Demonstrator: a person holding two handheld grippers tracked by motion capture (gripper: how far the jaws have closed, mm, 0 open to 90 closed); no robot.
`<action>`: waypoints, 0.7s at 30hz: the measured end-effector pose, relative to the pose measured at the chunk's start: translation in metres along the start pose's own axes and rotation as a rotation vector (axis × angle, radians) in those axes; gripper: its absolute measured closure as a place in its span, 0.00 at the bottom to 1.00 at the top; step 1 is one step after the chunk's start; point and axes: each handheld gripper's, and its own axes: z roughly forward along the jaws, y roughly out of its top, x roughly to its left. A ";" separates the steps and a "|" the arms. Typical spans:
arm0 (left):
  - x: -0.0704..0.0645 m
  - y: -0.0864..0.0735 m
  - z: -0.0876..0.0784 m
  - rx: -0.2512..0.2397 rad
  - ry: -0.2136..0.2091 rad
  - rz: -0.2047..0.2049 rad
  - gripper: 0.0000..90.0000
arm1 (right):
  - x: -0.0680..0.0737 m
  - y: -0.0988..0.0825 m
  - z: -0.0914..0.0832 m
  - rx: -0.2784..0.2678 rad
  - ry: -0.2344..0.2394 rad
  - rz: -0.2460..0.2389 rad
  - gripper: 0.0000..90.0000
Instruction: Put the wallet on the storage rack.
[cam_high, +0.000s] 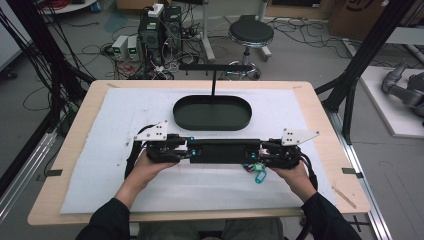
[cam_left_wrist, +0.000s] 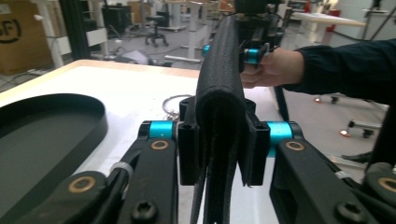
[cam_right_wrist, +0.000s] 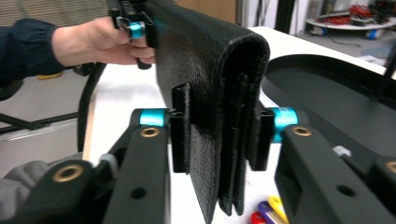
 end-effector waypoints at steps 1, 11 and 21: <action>0.000 0.000 0.000 0.000 0.000 0.000 0.78 | 0.000 0.000 0.000 0.000 0.000 0.000 0.78; 0.001 -0.007 0.007 0.011 0.116 -0.020 0.45 | 0.005 0.003 0.000 -0.007 -0.009 -0.049 0.84; 0.001 -0.007 0.009 -0.007 0.097 0.026 0.55 | 0.002 0.005 -0.004 -0.031 0.044 -0.050 0.85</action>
